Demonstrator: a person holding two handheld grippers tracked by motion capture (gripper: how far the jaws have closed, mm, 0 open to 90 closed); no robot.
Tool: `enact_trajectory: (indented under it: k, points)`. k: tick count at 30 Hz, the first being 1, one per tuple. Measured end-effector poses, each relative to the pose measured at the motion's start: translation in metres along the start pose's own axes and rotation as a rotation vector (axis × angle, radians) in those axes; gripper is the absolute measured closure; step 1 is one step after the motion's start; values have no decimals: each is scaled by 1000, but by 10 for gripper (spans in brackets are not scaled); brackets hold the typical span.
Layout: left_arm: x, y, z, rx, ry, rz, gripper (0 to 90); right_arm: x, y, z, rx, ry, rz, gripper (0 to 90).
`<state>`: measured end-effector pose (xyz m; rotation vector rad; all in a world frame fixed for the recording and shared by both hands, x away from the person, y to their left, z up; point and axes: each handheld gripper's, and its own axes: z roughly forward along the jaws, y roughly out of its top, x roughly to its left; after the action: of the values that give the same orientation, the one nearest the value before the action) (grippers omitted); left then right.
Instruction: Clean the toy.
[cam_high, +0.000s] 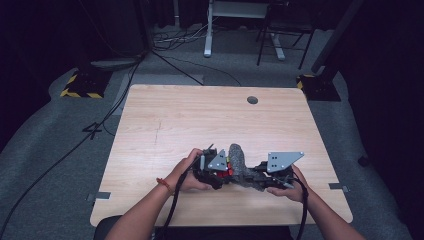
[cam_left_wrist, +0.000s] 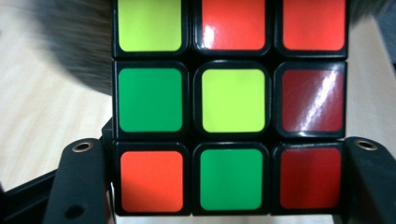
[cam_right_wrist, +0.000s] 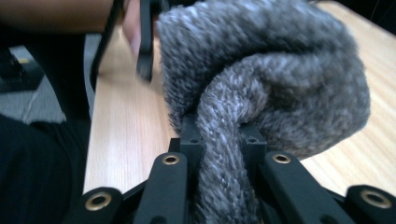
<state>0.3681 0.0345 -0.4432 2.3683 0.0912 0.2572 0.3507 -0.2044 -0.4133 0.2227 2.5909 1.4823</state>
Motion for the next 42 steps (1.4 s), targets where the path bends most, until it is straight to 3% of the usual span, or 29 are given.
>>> enact_trajectory:
  k: [2, 5, 8, 11, 17, 20, 24, 27, 32, 35, 39, 42]
  points:
    - [-6, 5, 2, -7, -34, 14, 337, -2, 1, -2, -2, -36, 3, 777]
    - [-8, 9, -2, -30, -29, 22, 337, -11, -4, -5, 10, -69, 46, 780]
    - [-4, 9, -12, -74, -12, 5, 337, -18, -13, -5, 58, -100, 71, 783]
    - [2, 7, -21, -107, 7, -14, 337, -20, -17, -1, 82, -94, 80, 783]
    - [13, -2, -23, -91, 21, -49, 337, -12, -14, 4, 75, -39, 35, 783]
    - [12, -4, -21, -92, 23, -55, 336, -10, -13, 5, 66, -18, 37, 781]
    - [11, -4, -20, -119, 0, -58, 336, -15, -17, 5, 64, -44, 67, 778]
    - [5, 2, -11, -57, 31, -20, 335, -15, -15, 0, 9, -60, 54, 777]
    - [-3, 6, 4, -10, 9, 8, 331, -6, -6, -3, -44, -31, 23, 778]
    - [-8, 8, 12, 21, 12, 36, 330, -2, -4, 0, -34, -4, 11, 778]
    - [-8, 9, 16, 36, 0, 32, 330, 0, -3, 4, -36, 11, 24, 777]
    - [-8, 9, 17, 57, 21, 43, 330, 0, -3, 7, -19, 6, 20, 778]
